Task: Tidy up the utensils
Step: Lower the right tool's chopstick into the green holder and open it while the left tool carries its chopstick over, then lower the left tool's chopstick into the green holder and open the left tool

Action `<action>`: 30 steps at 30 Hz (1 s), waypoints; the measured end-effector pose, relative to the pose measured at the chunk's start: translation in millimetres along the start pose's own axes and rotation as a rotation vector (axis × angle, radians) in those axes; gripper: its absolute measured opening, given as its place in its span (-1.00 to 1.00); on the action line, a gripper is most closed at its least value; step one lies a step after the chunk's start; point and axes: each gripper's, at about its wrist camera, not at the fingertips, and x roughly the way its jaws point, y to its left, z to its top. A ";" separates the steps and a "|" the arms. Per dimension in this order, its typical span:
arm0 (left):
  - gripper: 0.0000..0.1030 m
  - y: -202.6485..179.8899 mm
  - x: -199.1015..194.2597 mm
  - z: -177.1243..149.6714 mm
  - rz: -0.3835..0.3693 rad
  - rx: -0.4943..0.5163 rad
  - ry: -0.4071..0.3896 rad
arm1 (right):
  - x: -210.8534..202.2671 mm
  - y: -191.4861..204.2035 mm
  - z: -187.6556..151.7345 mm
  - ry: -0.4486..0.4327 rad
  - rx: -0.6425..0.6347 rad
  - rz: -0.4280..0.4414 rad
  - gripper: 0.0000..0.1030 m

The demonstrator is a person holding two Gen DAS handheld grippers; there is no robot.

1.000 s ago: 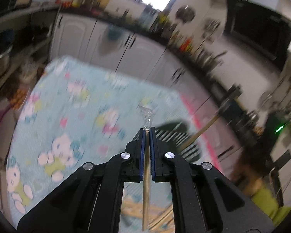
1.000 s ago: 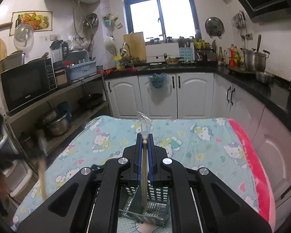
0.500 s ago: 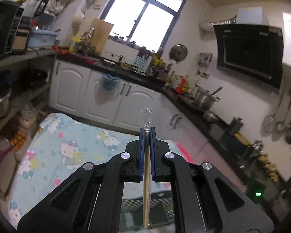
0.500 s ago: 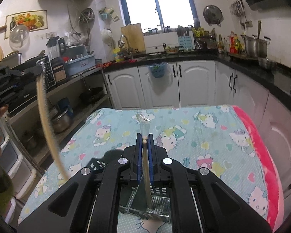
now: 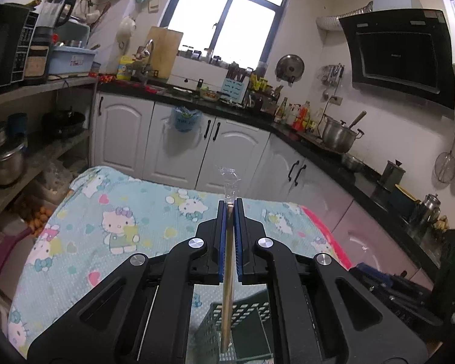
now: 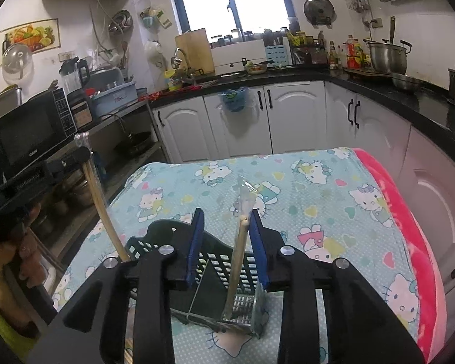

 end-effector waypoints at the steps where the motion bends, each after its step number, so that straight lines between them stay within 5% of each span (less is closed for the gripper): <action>1: -0.95 0.0 -0.6 -1.2 -0.002 0.001 0.004 | -1.6 -0.5 -0.6 -0.001 0.002 -0.003 -0.28; 4: -0.93 2.1 -2.9 -4.4 -0.009 0.000 0.025 | -8.6 -1.7 -1.7 -0.007 0.008 -0.009 -0.15; 8: -0.37 5.1 -10.8 -7.4 -0.012 -0.011 0.054 | -21.3 -2.3 -3.7 -0.018 0.006 -0.028 0.00; 21: 0.66 18.8 -67.8 -14.5 -0.027 -0.089 0.074 | -74.0 0.2 -14.3 -0.057 -0.029 -0.073 0.29; 30: 0.79 23.4 -103.4 -36.3 -0.009 -0.100 0.107 | -106.9 12.6 -33.4 -0.049 -0.083 -0.074 0.38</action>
